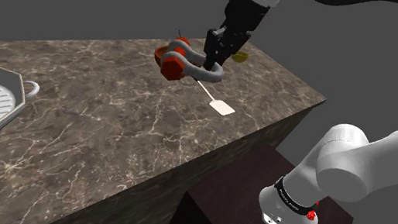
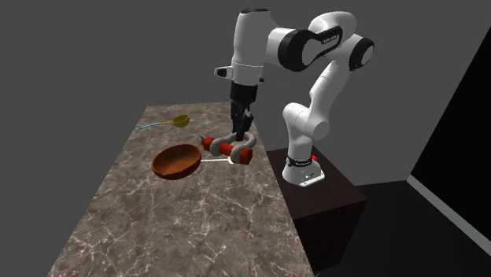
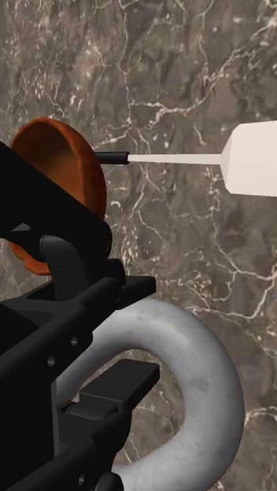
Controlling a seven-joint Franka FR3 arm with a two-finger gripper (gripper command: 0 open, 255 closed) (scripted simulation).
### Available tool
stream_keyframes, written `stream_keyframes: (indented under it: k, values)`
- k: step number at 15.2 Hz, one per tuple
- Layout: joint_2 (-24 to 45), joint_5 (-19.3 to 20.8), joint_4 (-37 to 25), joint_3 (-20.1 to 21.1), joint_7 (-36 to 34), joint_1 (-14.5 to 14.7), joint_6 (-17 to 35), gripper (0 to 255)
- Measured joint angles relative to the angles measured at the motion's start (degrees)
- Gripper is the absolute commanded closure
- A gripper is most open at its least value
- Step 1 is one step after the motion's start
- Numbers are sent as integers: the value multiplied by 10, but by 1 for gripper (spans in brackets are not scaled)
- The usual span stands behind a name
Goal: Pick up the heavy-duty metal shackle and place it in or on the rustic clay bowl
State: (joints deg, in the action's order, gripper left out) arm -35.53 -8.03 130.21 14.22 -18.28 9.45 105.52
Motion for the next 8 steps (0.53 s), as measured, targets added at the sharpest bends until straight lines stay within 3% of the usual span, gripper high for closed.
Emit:
stream_keyframes:
  k: [8]
  values:
    - [121,34,-88,-52,73,-39,27,255]
